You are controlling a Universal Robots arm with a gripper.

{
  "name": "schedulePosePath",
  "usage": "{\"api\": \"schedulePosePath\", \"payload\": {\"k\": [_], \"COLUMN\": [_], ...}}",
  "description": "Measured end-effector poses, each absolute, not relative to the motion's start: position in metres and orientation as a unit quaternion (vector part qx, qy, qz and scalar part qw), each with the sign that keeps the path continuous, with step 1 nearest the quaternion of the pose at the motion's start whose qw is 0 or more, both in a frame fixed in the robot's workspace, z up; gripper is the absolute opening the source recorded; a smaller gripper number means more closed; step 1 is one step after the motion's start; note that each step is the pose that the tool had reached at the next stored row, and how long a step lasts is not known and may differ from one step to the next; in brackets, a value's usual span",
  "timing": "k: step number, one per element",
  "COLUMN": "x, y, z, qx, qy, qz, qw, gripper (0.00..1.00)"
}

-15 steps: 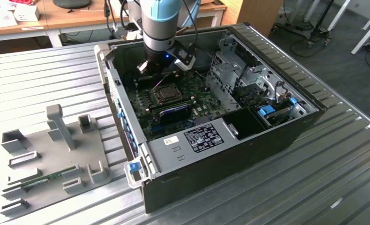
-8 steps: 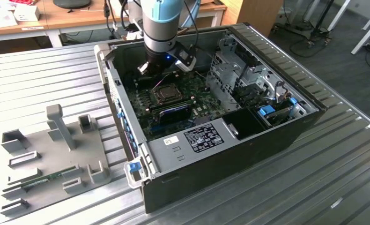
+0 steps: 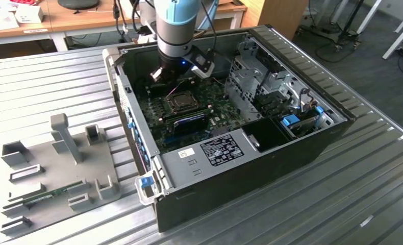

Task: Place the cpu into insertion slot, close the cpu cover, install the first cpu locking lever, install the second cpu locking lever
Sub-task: 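Install the first cpu locking lever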

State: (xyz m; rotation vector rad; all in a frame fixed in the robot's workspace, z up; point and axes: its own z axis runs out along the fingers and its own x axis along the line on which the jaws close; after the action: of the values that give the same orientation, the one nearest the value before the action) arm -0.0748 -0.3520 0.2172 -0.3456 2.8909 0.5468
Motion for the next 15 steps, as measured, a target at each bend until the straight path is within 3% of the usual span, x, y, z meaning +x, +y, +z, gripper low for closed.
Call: {"api": "schedulePosePath", "payload": {"k": [15], "x": [-0.0667], "y": [-0.352], "z": [0.2168], "qx": [-0.114], "qy": [0.972], "qz": [0.183], "qw": [0.09], "gripper": [0.1]}}
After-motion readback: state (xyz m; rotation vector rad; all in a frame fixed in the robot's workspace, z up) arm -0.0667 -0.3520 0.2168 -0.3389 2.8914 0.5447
